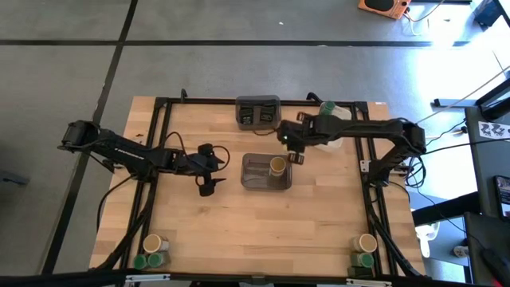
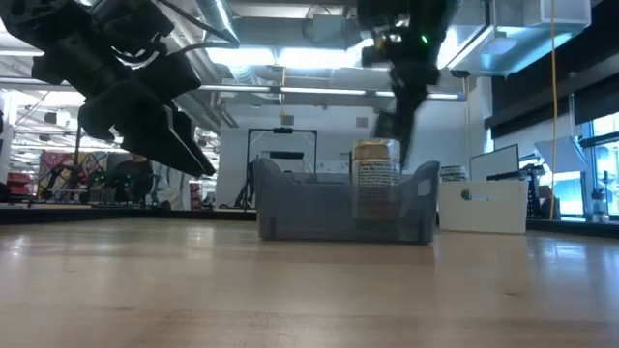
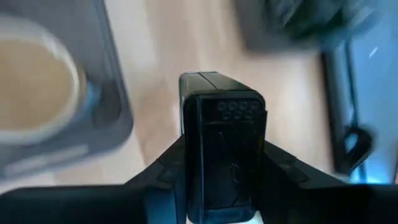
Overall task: Sort spices by type
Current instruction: Put the black seasoning can into the top black bin
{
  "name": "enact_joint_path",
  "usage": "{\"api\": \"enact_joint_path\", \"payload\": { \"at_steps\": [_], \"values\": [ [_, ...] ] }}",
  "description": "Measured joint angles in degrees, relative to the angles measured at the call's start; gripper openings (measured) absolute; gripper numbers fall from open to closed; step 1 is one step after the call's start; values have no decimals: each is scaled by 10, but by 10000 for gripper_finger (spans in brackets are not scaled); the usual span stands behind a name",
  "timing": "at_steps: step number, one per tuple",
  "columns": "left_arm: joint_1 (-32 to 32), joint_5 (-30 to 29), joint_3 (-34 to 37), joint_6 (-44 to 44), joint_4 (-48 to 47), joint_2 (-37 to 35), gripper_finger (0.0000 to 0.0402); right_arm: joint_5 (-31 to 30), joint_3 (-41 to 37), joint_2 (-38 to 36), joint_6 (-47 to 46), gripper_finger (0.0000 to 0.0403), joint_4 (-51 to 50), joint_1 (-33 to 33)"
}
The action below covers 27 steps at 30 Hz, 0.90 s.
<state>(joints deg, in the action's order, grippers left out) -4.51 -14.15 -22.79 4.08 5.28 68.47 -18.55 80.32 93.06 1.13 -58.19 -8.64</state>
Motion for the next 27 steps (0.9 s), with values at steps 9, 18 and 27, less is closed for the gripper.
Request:
{"api": "enact_joint_path", "payload": {
  "at_steps": [9,18,27],
  "values": [
    [0,0,0,0,1,0,310,-30,57,0,106,131,127,-7],
    [0,0,0,0,5,0,310,-8,65,54,202,131,238,-56],
    [0,0,0,-5,5,0,310,37,98,126,208,132,209,-122]
  ]
}}
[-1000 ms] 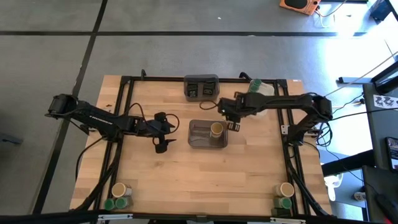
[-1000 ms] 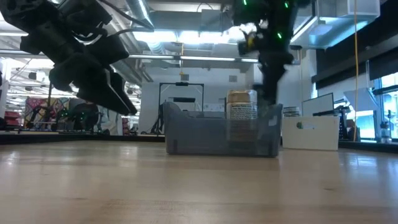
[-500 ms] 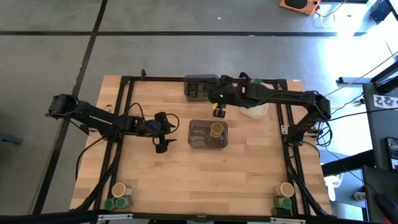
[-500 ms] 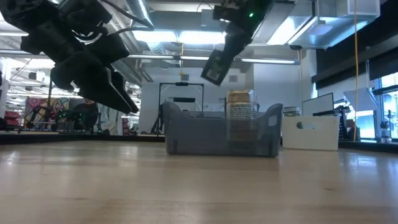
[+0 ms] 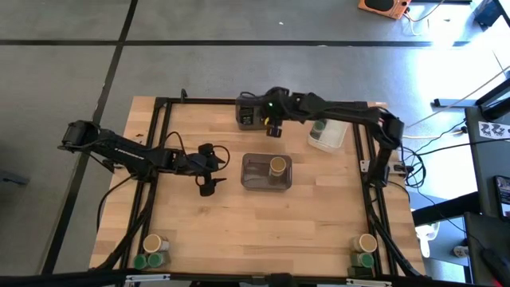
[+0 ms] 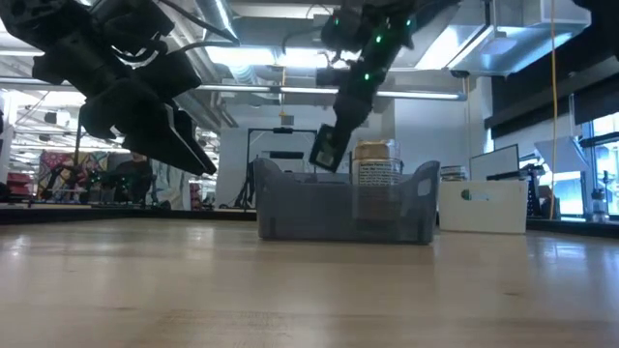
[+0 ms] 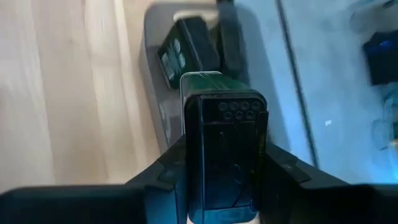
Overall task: Sort spices by type
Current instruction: Put the black seasoning can into the top black bin, then put the golden seasoning bottle into the bottom black bin
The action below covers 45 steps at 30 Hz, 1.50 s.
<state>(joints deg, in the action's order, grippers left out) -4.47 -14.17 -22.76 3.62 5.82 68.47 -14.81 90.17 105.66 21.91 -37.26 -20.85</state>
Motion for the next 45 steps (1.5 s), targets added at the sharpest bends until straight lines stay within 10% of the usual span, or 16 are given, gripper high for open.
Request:
{"api": "enact_joint_path", "payload": {
  "at_steps": [28,45],
  "values": [
    [0,0,0,-1,-1,0,310,24,1,98,-5,135,-15,-30],
    [0,0,0,-11,-1,0,310,-2,1,18,-93,264,-76,16]
  ]
}}
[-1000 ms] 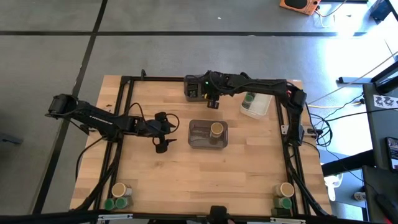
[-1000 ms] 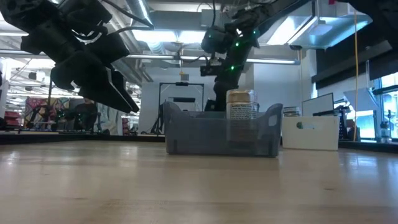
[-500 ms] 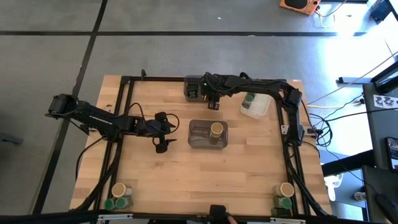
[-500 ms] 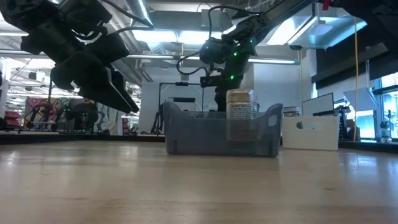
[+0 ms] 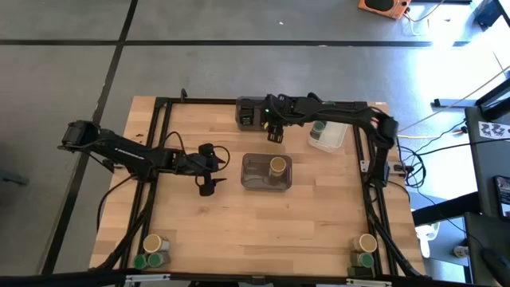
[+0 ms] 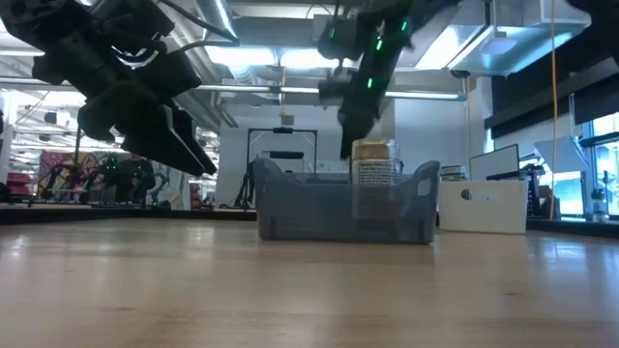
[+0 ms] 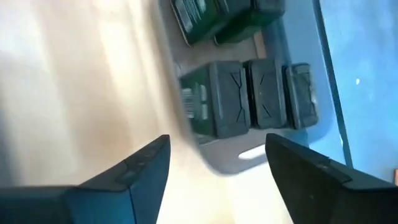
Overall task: Sort spices by type
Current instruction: Put the golden seasoning bottle into the bottom black bin
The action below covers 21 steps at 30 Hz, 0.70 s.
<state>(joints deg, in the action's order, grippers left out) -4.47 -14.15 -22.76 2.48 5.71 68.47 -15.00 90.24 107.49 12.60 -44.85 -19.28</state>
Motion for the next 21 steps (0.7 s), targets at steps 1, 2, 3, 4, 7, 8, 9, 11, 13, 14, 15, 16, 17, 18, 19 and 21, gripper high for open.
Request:
{"api": "enact_joint_path", "payload": {
  "at_steps": [1,2,3,4,7,8,9,11,13,14,15,16,17,18,19,21],
  "values": [
    [0,0,0,-2,0,0,310,1,0,-14,-20,264,-10,7],
    [0,0,0,-3,1,0,310,5,0,-27,-39,263,-23,15],
    [0,0,0,-5,2,0,310,13,0,-38,-53,262,-40,24],
    [0,0,0,-9,4,0,310,17,0,-47,-66,260,-59,33],
    [0,0,0,-17,11,0,310,25,0,-66,-96,253,-117,65],
    [0,0,0,-20,12,0,310,22,-1,-72,-106,251,-130,77],
    [0,0,0,-22,13,0,310,18,-7,-78,-110,248,-138,88],
    [0,0,0,-32,19,0,310,9,-33,-92,-113,243,-138,109],
    [0,0,0,-46,43,0,310,-7,-77,-112,-114,237,-121,128],
    [0,0,0,-55,64,0,310,-18,-102,-125,-114,234,-111,135],
    [0,0,0,-66,86,0,310,-34,-126,-140,-122,230,-105,141],
    [0,0,0,-76,107,0,310,-54,-150,-157,-133,227,-105,147],
    [0,0,0,-84,128,0,310,-73,-171,-173,-144,222,-106,154],
    [0,0,0,-91,148,0,310,-87,-191,-192,-155,218,-101,160],
    [0,0,0,-102,167,0,310,-98,-211,-211,-166,214,-97,167],
    [0,0,0,-118,200,0,310,-110,-247,-254,-172,205,-76,180]
  ]
}}
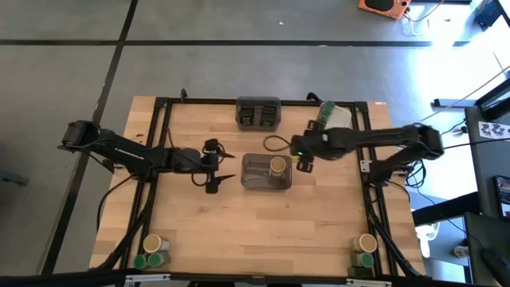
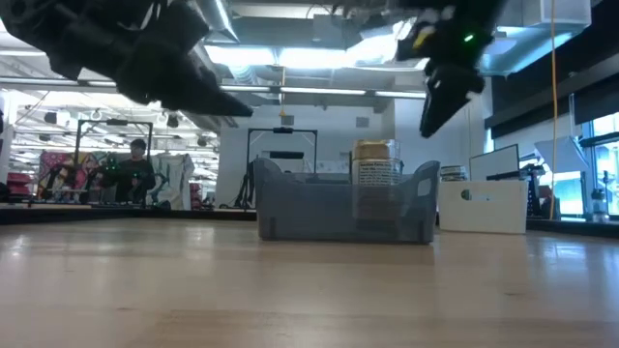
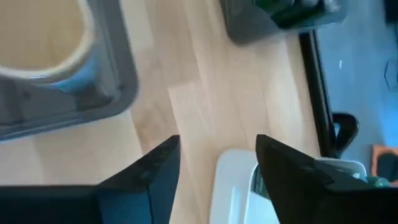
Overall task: Sort spices by type
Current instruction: Put the golden seasoning bottle into the bottom black bin
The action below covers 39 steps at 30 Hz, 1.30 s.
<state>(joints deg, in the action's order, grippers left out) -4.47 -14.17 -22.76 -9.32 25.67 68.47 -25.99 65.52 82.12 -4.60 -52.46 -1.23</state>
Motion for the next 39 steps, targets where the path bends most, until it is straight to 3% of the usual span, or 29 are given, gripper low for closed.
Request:
{"api": "enact_joint_path", "payload": {
  "at_steps": [4,10,17,25,28,32,35,39],
  "values": [
    [1,0,-28,17,-20,0,310,-2,-71,-85,25,192,104,11],
    [-6,-12,-143,72,-224,0,310,63,-172,-169,156,187,351,9],
    [-66,-27,-310,201,-532,0,310,126,-200,-181,250,186,523,9],
    [-190,-39,-400,382,-782,0,310,207,-200,-180,256,186,677,9],
    [-224,-5,-418,475,-892,0,310,224,-200,-179,256,186,729,9],
    [-265,92,-423,579,-1004,0,310,269,-199,-172,233,186,777,9],
    [-302,147,-423,611,-1035,0,310,307,-199,-154,224,186,825,9],
    [-349,156,-423,615,-1029,0,310,335,-199,-129,198,186,867,9]
  ]
}}
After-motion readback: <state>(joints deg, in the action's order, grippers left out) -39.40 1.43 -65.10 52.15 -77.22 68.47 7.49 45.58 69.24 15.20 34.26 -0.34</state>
